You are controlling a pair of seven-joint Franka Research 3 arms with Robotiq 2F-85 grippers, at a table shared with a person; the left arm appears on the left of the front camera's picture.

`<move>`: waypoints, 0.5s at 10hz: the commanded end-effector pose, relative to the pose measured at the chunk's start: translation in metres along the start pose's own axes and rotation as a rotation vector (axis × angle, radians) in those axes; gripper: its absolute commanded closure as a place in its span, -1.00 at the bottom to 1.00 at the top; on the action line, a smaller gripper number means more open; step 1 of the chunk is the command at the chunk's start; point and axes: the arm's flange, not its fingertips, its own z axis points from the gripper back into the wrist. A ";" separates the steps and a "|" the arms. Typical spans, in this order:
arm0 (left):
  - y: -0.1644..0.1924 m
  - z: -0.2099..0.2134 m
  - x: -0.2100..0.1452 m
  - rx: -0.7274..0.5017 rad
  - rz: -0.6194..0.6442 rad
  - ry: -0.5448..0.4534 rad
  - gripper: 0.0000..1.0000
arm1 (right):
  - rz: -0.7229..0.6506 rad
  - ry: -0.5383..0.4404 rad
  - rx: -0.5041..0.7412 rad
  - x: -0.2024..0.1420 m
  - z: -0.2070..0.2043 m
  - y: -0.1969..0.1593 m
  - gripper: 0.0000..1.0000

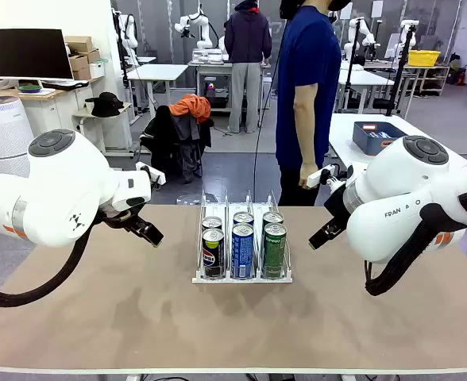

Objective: Fill the beverage cans into the dispenser.
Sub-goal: Pick up the Sprite handed by the human.

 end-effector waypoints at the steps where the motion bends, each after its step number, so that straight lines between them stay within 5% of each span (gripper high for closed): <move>1: 0.000 0.000 0.000 0.000 0.000 0.000 -1.00 | 0.000 0.000 0.000 0.000 0.000 0.000 -1.00; 5: 0.000 0.000 0.000 0.000 0.000 0.000 -1.00 | 0.000 0.000 0.000 0.000 0.000 0.000 -1.00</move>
